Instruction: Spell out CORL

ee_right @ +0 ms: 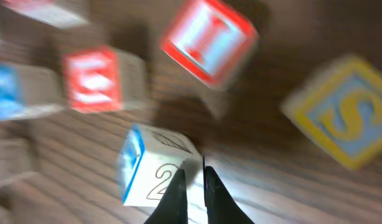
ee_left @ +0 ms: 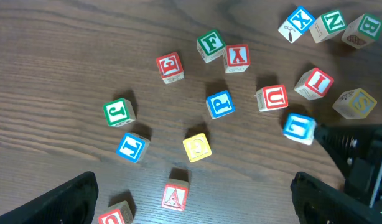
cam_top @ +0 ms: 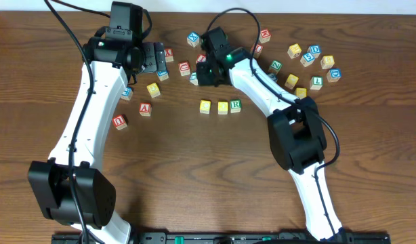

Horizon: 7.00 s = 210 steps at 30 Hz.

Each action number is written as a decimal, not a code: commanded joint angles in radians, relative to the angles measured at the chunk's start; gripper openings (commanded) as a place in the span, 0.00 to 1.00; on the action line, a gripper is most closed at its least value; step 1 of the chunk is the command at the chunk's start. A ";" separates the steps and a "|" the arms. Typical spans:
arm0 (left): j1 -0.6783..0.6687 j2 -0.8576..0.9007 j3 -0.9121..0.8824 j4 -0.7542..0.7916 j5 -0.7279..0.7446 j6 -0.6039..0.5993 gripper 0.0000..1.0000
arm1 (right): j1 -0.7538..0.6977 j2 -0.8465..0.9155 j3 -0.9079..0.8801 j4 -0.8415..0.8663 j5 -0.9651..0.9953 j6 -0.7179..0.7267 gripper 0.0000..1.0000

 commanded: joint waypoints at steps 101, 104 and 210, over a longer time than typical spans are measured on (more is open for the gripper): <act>-0.001 0.014 0.000 -0.002 -0.002 0.003 0.97 | 0.046 -0.015 0.113 -0.175 0.185 -0.468 0.44; -0.001 0.014 0.000 -0.002 -0.002 0.003 0.98 | 0.046 -0.008 0.113 -0.144 0.163 -0.467 0.46; -0.001 0.014 0.000 -0.002 -0.002 0.003 0.98 | -0.170 -0.020 0.117 -0.605 0.136 -0.596 0.50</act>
